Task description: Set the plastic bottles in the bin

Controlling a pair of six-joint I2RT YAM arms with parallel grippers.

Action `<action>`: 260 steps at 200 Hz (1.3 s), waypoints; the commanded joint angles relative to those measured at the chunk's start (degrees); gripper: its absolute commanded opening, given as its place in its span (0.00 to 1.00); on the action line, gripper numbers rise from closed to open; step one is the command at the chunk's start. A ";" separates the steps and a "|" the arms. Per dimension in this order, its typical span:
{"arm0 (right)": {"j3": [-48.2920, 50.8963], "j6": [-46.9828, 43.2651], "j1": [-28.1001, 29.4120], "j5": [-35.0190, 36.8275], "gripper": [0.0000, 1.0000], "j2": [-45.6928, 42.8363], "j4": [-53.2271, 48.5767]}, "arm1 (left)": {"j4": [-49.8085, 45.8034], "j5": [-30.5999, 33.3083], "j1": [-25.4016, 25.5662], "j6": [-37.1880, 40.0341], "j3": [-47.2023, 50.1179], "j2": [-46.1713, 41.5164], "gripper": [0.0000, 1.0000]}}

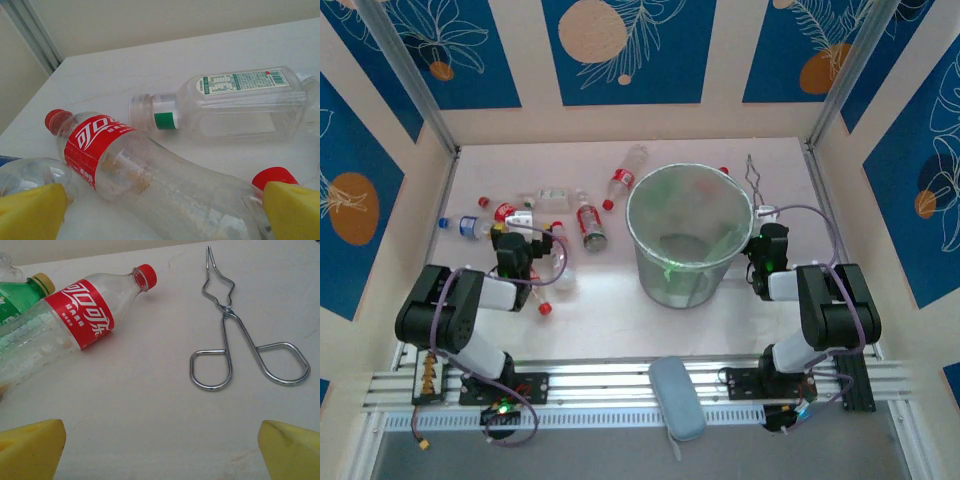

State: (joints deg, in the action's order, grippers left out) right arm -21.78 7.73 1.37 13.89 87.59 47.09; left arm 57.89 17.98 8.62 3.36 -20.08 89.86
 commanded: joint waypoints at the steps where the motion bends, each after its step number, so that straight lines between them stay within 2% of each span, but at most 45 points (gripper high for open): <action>1: -0.90 0.01 -0.15 -0.35 0.99 -0.45 1.25 | 0.68 -0.74 -0.64 -0.37 0.43 0.32 1.00; 138: -1.19 0.10 -0.31 -0.53 0.99 -0.32 0.78 | -0.27 -1.36 -1.04 -0.80 -0.05 0.30 1.00; 161: -1.28 0.27 -0.50 -0.84 0.99 -0.32 0.37 | -2.61 -5.49 -3.16 -2.12 -0.81 -0.03 1.00; 177: -0.96 0.25 -0.40 -0.54 0.99 -0.68 1.00 | -2.31 -5.00 -3.09 -1.86 -0.57 -0.82 1.00; 193: -3.56 1.73 -1.69 -1.62 0.99 -4.38 -6.44 | -11.36 -4.34 -2.95 -1.93 -2.85 -6.68 1.00; 208: -8.50 3.65 -3.47 -3.44 0.99 -10.31 -20.22 | -20.61 -3.83 -2.85 -1.95 -4.97 -14.41 1.00; 221: -11.21 7.51 -5.69 -5.44 0.99 -15.56 -27.59 | -29.32 -2.95 -2.84 -3.67 -7.39 -21.28 1.00; 240: -17.81 12.57 -7.35 -4.15 0.99 -20.87 -42.27 | -48.53 -0.82 -2.87 -9.16 -16.38 -27.31 1.00; 260: -25.58 15.87 -8.07 -2.63 0.99 -21.61 -57.47 | -66.65 0.37 -3.05 -16.74 -25.04 -30.05 1.00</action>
State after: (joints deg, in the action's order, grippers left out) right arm -39.86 16.84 -5.91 11.05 67.48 12.93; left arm 18.15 16.10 6.13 -3.88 -36.53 63.11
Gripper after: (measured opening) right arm 0.990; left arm 0.997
